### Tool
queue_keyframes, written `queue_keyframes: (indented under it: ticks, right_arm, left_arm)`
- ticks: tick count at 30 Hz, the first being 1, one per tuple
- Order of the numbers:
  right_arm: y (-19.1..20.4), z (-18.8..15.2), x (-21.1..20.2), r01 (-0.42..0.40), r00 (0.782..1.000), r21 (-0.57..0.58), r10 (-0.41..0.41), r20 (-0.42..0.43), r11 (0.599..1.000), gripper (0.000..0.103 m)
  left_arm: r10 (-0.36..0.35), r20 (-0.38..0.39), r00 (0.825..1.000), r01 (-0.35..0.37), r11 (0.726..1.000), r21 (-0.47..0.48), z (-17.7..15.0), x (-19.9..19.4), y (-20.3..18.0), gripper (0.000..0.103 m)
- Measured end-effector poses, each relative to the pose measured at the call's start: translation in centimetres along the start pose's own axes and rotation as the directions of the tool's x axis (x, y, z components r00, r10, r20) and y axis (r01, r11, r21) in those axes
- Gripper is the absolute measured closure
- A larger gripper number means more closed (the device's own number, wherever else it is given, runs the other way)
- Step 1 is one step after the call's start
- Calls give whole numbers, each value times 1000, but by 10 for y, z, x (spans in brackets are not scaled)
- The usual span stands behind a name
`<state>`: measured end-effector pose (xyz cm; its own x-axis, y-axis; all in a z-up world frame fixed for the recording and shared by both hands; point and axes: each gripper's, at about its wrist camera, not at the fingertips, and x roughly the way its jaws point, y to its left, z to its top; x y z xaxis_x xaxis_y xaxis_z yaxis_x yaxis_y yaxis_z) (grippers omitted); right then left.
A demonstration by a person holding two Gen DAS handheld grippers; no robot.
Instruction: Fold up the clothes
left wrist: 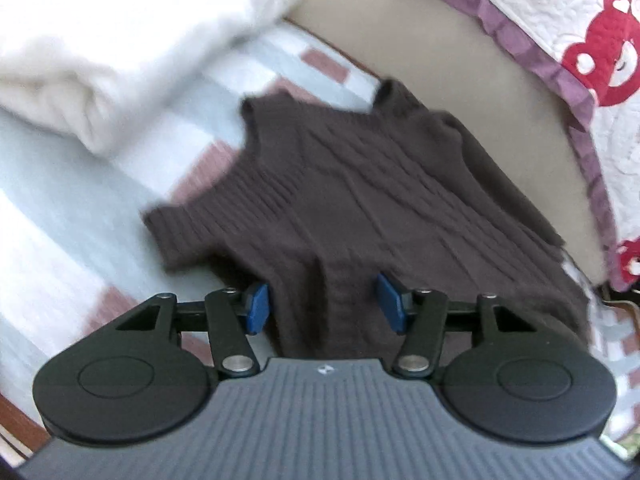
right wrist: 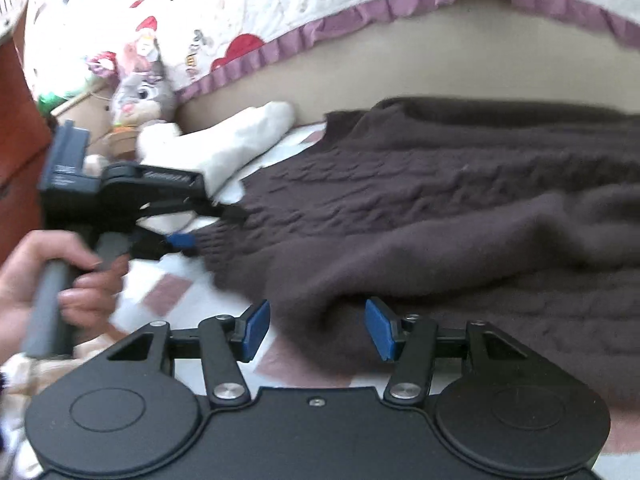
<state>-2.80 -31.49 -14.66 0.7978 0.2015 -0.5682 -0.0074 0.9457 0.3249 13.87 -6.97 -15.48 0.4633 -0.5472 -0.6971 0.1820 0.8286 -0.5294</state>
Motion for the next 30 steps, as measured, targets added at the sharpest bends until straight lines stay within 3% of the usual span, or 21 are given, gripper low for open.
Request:
queue_keyframes:
  ticks: [3,5,6,8,9,12,16,18,21,27,30]
  right_arm:
    - [10,-2,22,-27,999,-52,25,-39,998,42]
    - [18,-2,32,-33,999,-105,30,-30,994,41]
    - [20,-1,37,-37,999,-113,34,-26,993,42]
    - [17,1,42,-57,998,-76,55,-28,995,62]
    - [11,2,42,-76,997,-13,75,-35,997,83]
    - [-10,2,35,-169,983,181,180,-45,969,84]
    - [-17,-1,20,-229,966,289,253,-50,929,85]
    - [-13,0,15,-232,964,288,259,-58,929,85]
    - [0,3,7,-170,981,139,180,-69,976,86]
    - [-14,1,-4,-200,976,191,212,-42,961,86]
    - [-13,3,-12,-203,978,193,209,-11,960,86]
  left_arm:
    - [-18,19,1000,18,999,-27,-4,2,0,38]
    - [-16,14,1000,16,1000,-4,-1,5,-5,40]
    - [-18,13,1000,18,1000,15,1,6,-7,55]
    - [10,15,1000,-11,999,47,1,7,-9,91]
    - [27,26,999,-28,998,54,1,5,-9,92]
    - [57,72,996,-64,994,87,-2,-10,-12,93]
    - [105,126,986,-127,976,178,-16,-34,-25,93]
    - [120,140,983,-147,967,209,-21,-43,-30,93]
    - [112,123,986,-136,968,209,-22,-50,-32,93]
    - [136,123,983,-162,957,241,-22,-65,-45,94]
    - [162,152,975,-202,932,301,-23,-73,-60,93]
